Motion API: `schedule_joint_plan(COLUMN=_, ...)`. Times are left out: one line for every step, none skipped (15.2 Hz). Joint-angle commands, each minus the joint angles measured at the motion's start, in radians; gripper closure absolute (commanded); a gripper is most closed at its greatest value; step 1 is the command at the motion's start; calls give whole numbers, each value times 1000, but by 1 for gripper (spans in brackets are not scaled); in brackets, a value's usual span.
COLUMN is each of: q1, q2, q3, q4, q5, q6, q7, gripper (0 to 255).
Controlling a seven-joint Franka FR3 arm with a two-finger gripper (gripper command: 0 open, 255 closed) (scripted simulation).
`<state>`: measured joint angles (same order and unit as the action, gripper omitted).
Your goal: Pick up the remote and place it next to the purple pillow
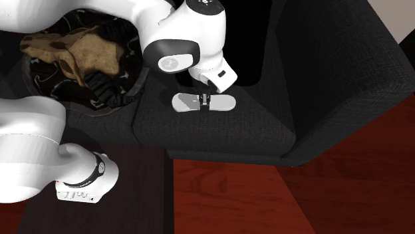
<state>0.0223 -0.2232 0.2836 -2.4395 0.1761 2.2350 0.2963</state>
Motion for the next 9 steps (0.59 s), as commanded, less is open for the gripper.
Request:
schedule_joint_plan(q1=0, q2=-15, q3=-2, q4=16, q5=1, q6=-29, q7=1, gripper=255)
schedule_joint_plan(q1=0, q2=-22, q3=-3, q4=24, q5=1, q6=-43, q7=1, gripper=255)
schedule_joint_plan(q1=0, q2=-29, q3=-5, q4=32, q5=1, q6=-58, q7=1, gripper=255)
schedule_joint_plan(q1=0, q2=-36, q3=-6, q4=40, q5=1, q6=-72, q7=1, gripper=255)
schedule_joint_plan(q1=0, q2=-42, q3=-7, q4=48, q5=1, q6=-87, q7=2, gripper=255)
schedule_joint_plan(q1=0, q2=-48, q3=-9, q4=56, q5=1, q6=-101, q7=2, gripper=255)
schedule_joint_plan(q1=0, q2=-54, q3=-10, q4=65, q5=1, q6=-116, q7=3, gripper=255)
schedule_joint_plan(q1=-1, q2=-60, q3=-11, q4=74, q5=1, q6=-130, q7=3, gripper=255)
schedule_joint_plan(q1=-1, q2=-65, q3=-12, q4=83, q5=0, q6=-144, q7=4, gripper=255)
